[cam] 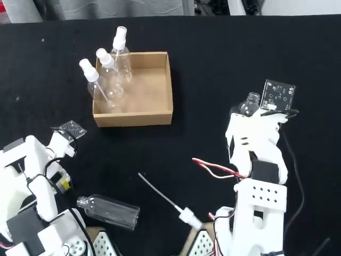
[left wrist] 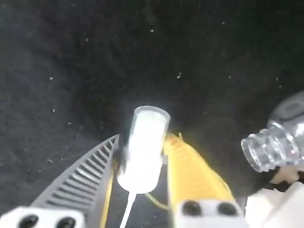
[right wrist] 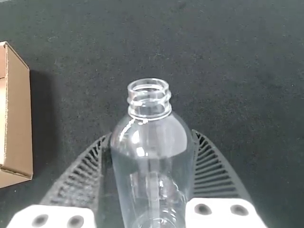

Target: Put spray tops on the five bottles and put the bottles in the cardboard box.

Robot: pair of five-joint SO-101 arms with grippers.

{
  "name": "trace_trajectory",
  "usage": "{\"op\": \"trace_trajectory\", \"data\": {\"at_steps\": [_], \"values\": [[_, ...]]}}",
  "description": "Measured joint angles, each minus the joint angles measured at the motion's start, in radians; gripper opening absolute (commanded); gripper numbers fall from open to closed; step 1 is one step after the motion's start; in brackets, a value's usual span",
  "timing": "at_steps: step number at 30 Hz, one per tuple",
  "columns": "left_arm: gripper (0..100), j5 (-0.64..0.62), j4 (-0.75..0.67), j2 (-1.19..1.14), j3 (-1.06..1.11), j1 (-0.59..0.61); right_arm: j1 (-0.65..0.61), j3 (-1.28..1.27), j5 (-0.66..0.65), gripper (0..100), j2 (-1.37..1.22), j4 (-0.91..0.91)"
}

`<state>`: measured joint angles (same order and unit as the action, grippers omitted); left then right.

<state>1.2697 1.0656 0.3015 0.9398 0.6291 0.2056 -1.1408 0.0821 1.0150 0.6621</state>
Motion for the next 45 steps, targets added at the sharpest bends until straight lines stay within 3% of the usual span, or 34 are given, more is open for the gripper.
{"op": "trace_trajectory", "data": {"at_steps": [8,21,45], "values": [[3,-0.031,0.002,0.000,0.000,0.000,0.000,0.000,0.000,11.7,0.000,0.000],[3,-0.292,-0.003,0.207,-0.029,0.002,0.000,0.000,0.000,11.6,0.000,0.000],[3,-0.891,0.038,0.652,-0.029,0.002,0.000,0.000,0.000,11.4,0.000,0.000]]}}
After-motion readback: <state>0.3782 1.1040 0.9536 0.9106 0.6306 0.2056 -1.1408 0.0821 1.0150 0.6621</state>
